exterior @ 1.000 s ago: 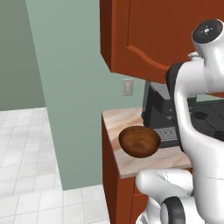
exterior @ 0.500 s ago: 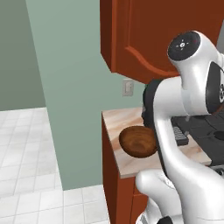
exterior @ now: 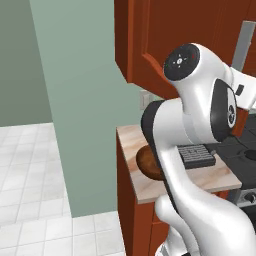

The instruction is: Open the cabinet and setup a tea strainer by placing it in the bowl upright.

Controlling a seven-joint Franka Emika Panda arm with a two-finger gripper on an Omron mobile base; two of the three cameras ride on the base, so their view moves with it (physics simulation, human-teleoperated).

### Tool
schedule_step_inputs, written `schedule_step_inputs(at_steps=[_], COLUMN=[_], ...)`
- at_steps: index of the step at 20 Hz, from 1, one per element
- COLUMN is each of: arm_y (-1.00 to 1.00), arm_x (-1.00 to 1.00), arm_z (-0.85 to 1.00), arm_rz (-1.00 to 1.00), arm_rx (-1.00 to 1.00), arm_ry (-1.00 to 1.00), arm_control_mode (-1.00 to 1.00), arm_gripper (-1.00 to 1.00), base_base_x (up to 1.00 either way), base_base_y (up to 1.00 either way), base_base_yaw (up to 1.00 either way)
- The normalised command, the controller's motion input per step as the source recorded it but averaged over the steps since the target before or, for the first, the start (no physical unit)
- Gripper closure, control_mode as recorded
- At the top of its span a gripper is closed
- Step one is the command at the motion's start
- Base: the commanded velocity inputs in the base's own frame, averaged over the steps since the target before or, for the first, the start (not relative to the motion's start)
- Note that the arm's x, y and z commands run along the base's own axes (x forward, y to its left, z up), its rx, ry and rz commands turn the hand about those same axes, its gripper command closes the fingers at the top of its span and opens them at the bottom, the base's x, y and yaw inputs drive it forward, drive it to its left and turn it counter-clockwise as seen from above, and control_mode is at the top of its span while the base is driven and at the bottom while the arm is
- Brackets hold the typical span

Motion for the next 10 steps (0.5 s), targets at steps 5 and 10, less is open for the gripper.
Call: schedule_step_inputs(at_steps=[5, 10], arm_y=[0.25, 0.16], arm_x=[0.00, 0.00], arm_z=[0.00, 0.00], arm_rz=[0.00, 0.00], arm_rx=[0.00, 0.00], arm_ry=[0.00, 0.00], arm_control_mode=[-1.00, -1.00], arm_gripper=[-1.00, -1.00], base_base_x=[0.00, 0.00], base_base_y=[0.00, 0.00], base_base_yaw=[0.00, 0.00])
